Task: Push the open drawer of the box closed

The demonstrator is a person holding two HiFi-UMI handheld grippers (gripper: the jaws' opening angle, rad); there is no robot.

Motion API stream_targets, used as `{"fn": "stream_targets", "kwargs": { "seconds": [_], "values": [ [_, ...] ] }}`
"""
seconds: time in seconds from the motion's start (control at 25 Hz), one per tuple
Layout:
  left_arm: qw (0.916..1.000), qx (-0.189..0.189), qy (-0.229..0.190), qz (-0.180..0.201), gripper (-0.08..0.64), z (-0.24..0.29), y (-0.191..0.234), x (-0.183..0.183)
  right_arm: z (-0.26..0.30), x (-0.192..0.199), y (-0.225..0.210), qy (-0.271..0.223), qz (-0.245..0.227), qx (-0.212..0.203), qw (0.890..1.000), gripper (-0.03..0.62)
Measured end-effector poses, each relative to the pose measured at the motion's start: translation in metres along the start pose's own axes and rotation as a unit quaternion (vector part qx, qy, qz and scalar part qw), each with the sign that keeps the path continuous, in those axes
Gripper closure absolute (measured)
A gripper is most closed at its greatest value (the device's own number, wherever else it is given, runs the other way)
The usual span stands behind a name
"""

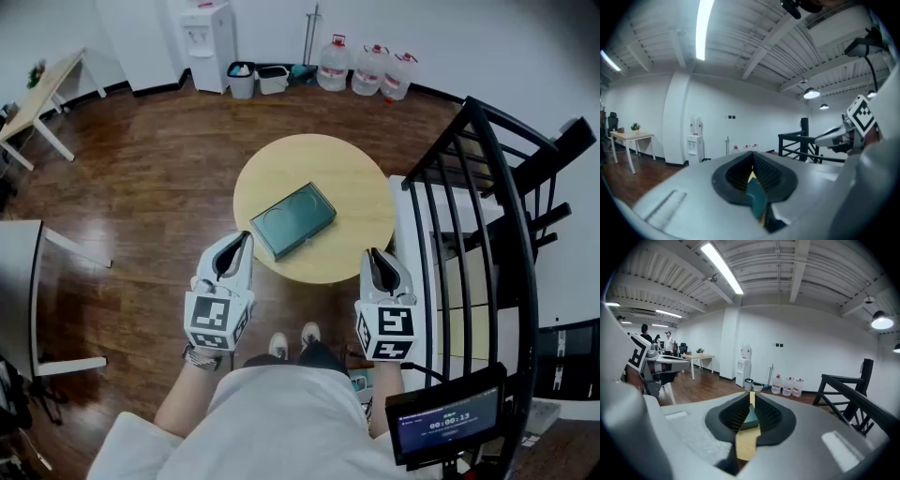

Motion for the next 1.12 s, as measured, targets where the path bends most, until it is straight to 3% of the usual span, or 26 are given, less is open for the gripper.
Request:
{"fn": "stream_targets", "kwargs": {
  "seconds": [0.2, 0.36, 0.48, 0.64, 0.84, 1.12],
  "values": [
    [0.9989, 0.027, -0.036, 0.012, 0.554, 0.007, -0.022, -0.031, -0.009, -0.035, -0.006, -0.055, -0.001, -0.025, 0.998, 0.557],
    [0.9978, 0.026, -0.056, 0.026, 0.554, 0.008, -0.032, -0.032, -0.009, -0.041, -0.005, -0.088, -0.013, -0.038, 0.995, 0.577],
    [0.9970, 0.024, -0.066, 0.032, 0.554, 0.016, -0.044, -0.053, -0.014, -0.065, -0.021, -0.113, -0.020, -0.042, 0.992, 0.589],
    [0.9970, 0.025, -0.068, 0.030, 0.554, 0.021, -0.056, -0.065, -0.017, -0.075, -0.030, -0.117, -0.029, -0.047, 0.992, 0.589],
    [0.9957, 0.032, -0.067, 0.054, 0.555, 0.025, -0.068, -0.068, -0.023, -0.068, -0.034, -0.112, -0.023, -0.046, 0.992, 0.589],
    [0.9965, 0.040, -0.061, 0.040, 0.554, 0.025, -0.070, -0.060, -0.028, -0.065, -0.033, -0.125, -0.010, -0.052, 0.991, 0.589]
  ]
}}
Point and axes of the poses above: the fingertips, and each gripper's own axes: z forward along the fingers, y to its left, x out of its underside, the point moved 2 cm from there along -z, backward along the fingers, and after that the axes turned 12 degrees about -y, right-handed, at the moved point
